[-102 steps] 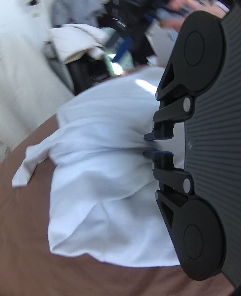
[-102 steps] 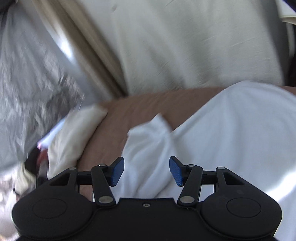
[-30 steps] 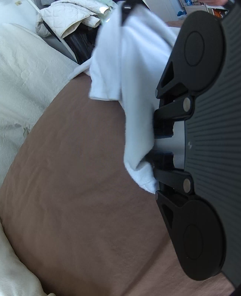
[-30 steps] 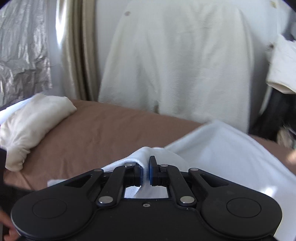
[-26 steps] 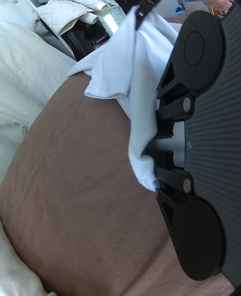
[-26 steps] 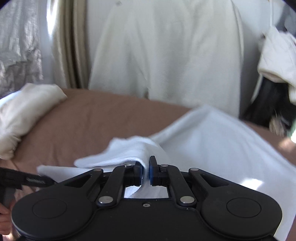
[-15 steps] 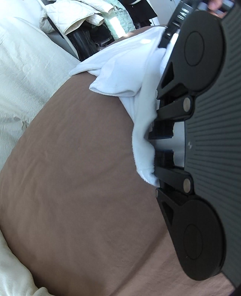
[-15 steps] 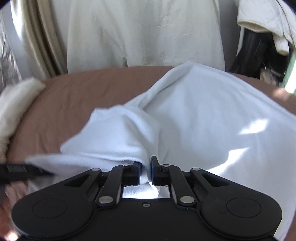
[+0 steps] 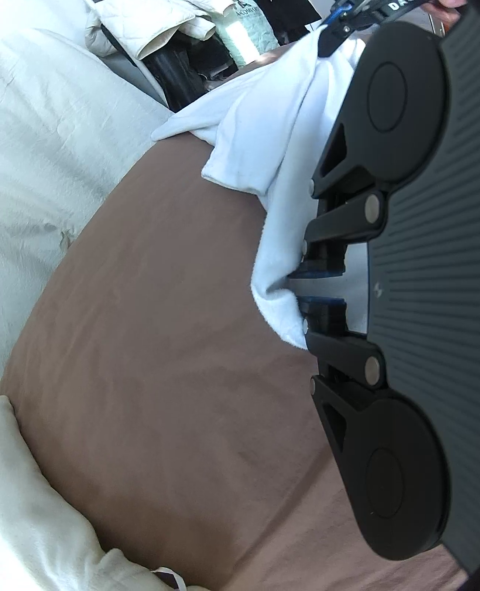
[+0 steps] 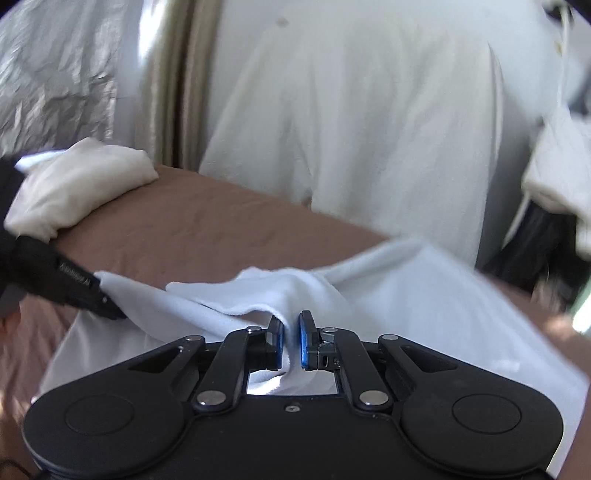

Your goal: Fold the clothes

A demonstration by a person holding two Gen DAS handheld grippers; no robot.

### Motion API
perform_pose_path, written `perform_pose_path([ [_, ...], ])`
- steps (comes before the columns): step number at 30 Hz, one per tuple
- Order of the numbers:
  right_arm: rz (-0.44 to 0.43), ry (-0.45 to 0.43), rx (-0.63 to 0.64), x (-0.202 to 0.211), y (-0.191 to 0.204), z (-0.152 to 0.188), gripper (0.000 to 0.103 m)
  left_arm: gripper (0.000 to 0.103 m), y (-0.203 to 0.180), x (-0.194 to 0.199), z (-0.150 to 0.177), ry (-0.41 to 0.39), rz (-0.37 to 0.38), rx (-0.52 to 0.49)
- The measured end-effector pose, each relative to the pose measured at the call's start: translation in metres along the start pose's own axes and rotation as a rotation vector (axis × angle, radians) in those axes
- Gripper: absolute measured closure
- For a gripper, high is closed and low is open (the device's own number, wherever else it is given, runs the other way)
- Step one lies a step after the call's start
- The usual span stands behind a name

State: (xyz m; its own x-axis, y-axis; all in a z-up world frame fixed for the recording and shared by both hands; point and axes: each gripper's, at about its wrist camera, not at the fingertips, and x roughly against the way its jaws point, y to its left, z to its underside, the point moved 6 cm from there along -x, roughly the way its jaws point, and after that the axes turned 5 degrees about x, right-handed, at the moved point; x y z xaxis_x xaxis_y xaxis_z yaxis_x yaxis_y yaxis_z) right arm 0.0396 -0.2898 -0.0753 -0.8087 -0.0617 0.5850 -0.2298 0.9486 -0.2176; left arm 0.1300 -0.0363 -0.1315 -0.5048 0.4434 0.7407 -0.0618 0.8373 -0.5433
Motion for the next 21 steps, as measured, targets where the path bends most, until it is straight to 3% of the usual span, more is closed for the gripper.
perform_pose_path([
  [6, -0.061, 0.177, -0.153, -0.013, -0.013, 0.035, 0.094, 0.092, 0.0, 0.0, 0.002, -0.006, -0.015, 0.001],
  [10, 0.0, 0.273, -0.081, -0.022, -0.01, 0.063, 0.095, 0.092, 0.001, 0.004, 0.0, 0.001, -0.005, 0.023],
  [15, 0.016, 0.193, -0.005, -0.004, -0.006, 0.047, 0.094, 0.092, -0.003, 0.018, -0.004, -0.006, 0.059, 0.024],
  [17, 0.005, 0.133, 0.055, 0.004, 0.001, 0.035, 0.087, 0.092, -0.005, 0.02, -0.005, -0.013, 0.071, 0.015],
  [19, -0.003, 0.075, 0.122, 0.012, 0.009, 0.023, 0.073, 0.092, -0.003, 0.018, -0.004, -0.015, 0.065, 0.012],
  [21, -0.026, 0.033, 0.192, 0.014, 0.018, 0.012, 0.067, 0.092, -0.001, 0.014, -0.004, -0.022, 0.05, 0.015],
])
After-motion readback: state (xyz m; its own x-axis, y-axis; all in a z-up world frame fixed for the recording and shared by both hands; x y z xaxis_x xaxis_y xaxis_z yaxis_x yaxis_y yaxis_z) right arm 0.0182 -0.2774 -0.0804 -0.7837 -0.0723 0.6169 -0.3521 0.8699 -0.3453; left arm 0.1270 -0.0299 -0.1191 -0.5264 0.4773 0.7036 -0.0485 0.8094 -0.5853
